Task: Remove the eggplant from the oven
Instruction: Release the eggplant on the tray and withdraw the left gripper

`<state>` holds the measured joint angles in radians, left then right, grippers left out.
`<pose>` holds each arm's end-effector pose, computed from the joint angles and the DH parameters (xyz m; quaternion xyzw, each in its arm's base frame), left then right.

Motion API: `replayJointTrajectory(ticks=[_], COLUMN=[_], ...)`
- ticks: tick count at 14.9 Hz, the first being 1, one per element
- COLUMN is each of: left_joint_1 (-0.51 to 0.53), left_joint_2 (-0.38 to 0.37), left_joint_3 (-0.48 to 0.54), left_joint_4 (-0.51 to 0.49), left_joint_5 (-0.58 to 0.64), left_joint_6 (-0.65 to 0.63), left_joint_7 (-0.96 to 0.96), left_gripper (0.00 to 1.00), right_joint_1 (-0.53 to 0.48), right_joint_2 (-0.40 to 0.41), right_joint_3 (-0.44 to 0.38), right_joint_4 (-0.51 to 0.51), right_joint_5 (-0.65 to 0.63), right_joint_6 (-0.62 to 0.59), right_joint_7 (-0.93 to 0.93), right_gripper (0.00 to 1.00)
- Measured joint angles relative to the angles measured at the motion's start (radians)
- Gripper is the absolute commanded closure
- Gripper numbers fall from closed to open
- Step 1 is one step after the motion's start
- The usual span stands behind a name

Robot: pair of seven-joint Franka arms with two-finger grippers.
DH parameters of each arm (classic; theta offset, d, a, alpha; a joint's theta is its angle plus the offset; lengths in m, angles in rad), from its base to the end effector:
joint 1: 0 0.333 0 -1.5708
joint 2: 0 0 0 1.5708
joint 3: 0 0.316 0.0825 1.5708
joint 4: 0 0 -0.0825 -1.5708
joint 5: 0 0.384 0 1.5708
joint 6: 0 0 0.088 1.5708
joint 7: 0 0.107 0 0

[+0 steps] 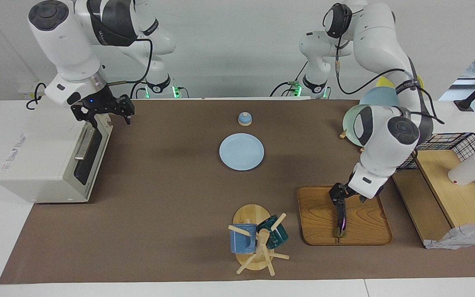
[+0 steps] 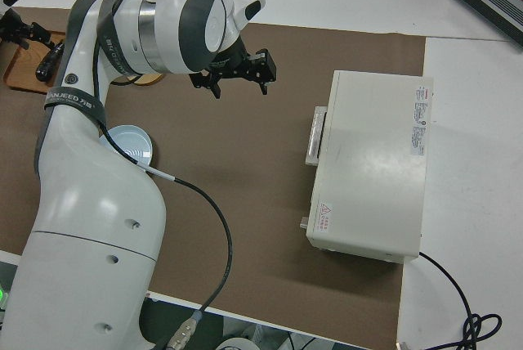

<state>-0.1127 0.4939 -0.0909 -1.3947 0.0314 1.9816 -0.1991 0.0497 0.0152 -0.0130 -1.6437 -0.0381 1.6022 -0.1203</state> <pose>0.6984 -0.1299 0.4332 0.9988 -0.0014 0.0452 0.0159 0.5586 0.0166 0.5844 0.9962 0.0795 -0.0291 0.0179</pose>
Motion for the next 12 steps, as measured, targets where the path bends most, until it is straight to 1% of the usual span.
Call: replayJointTrajectory(ticks=[6, 8, 10, 12], left_joint_1=[0.013, 0.013, 0.013, 0.013], left_joint_2=[-0.209, -0.279, -0.352, -0.422], left_joint_3=[0.000, -0.002, -0.002, -0.002], left_joint_4=[0.001, -0.015, -0.074, -0.167], left_joint_5=[-0.001, -0.001, -0.001, -0.001], left_joint_6=[-0.252, -0.327, -0.359, -0.366], left_joint_7=[0.000, 0.000, 0.000, 0.000], left_gripper=[0.00, 0.00, 0.00, 0.00], right_joint_1=[-0.030, -0.030, -0.026, -0.023], right_joint_2=[0.012, 0.014, 0.016, 0.016], right_joint_3=[-0.004, -0.005, -0.004, -0.003], right_joint_4=[0.032, 0.035, 0.039, 0.042], right_joint_5=[0.028, 0.028, 0.028, 0.028], right_joint_6=[-0.014, -0.014, -0.014, -0.014], right_joint_7=[0.006, 0.006, 0.006, 0.006], right_gripper=[0.00, 0.00, 0.00, 0.00])
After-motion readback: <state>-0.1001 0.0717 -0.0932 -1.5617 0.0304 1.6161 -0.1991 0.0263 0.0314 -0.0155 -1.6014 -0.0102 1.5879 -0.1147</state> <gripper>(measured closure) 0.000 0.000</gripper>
